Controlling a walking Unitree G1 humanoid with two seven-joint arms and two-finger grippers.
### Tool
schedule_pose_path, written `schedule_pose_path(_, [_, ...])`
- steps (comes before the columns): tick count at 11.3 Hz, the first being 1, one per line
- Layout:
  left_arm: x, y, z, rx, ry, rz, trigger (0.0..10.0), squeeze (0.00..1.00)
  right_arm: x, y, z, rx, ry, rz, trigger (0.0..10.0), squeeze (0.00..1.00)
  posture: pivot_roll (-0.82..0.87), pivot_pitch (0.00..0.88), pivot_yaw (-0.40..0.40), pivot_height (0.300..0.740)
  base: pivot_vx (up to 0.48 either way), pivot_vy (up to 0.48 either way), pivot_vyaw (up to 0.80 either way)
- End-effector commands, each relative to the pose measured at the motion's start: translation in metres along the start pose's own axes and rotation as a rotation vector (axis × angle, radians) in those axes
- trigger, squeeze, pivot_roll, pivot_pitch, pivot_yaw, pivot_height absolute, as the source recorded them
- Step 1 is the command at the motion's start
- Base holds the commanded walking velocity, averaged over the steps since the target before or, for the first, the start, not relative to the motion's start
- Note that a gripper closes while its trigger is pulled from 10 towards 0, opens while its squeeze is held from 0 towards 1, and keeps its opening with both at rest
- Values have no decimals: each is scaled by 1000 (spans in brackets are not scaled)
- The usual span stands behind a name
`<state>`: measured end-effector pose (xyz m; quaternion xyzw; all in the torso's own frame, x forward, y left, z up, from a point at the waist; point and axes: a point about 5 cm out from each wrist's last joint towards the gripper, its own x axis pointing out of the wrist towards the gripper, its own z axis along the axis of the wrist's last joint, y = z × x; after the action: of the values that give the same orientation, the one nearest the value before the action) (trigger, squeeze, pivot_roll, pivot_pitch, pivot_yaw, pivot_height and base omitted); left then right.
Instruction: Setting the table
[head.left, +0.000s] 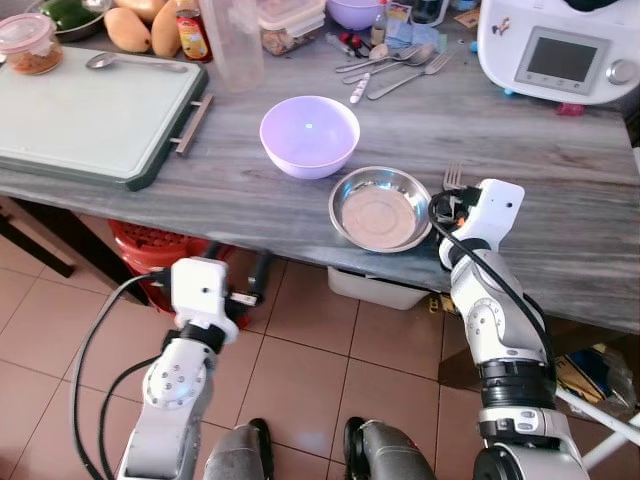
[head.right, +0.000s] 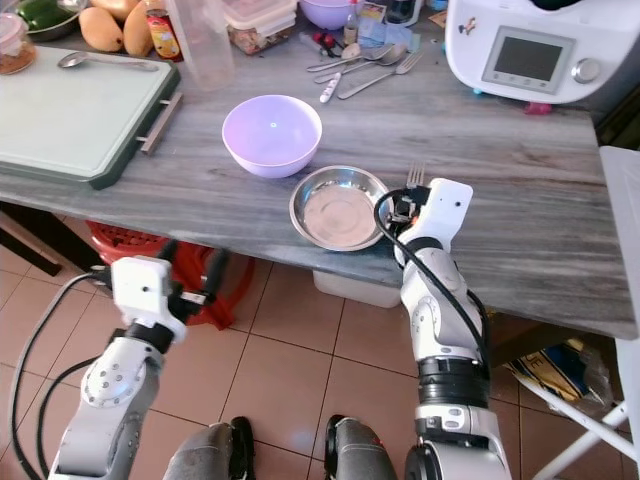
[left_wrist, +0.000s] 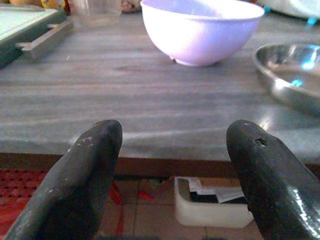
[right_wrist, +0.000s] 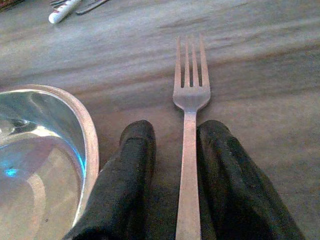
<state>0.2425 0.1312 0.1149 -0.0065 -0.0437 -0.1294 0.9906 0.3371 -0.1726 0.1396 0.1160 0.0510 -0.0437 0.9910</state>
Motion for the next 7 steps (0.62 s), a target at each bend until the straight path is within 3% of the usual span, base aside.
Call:
schedule_pose_path(1, [-3, -3, 1, -26, -5, -30, 10000, 0, -3, -11, -12, -15, 48, -43, 10000, 1000, -20, 225, 7, 740, 0, 0, 0])
schedule_pose_path(4, [-4, -8, 3, -60, -12, -77, 10000, 0, -5, -15, 0, -23, -8, -55, 10000, 1000, -22, 223, 0, 740, 0, 0, 0])
schedule_pose_path(7, [-4, -1, -4, -51, 40, 14, 10000, 0, -12, -19, 15, -42, -84, -65, 10000, 1000, -31, 215, -9, 740, 0, 0, 0])
